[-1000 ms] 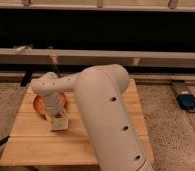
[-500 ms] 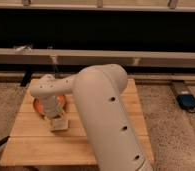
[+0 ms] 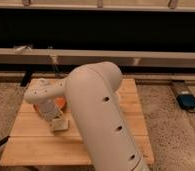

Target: Wipe the white sponge on the table

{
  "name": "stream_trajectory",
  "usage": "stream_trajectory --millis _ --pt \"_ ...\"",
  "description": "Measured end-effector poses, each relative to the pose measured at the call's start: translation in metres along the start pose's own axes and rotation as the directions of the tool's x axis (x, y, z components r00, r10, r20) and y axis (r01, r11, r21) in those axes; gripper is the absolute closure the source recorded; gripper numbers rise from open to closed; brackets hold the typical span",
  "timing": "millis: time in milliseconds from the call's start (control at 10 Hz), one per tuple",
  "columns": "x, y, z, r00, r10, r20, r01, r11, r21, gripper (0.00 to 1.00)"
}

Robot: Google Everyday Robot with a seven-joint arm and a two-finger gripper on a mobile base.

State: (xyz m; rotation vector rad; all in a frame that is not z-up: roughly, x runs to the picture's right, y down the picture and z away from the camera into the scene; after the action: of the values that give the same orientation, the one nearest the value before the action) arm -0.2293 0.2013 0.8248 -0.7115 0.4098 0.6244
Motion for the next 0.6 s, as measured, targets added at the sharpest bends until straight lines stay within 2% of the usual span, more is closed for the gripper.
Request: stream_trajectory --millis 300,600 --pt "-0.0012 0.0 0.0017 1.0 0.016 0.01 -0.017 0.997 0.075 0.35" --pt "-0.0028 -0.0012 0.0014 1.0 0.024 0.015 -0.025 0.996 0.084 0.35"
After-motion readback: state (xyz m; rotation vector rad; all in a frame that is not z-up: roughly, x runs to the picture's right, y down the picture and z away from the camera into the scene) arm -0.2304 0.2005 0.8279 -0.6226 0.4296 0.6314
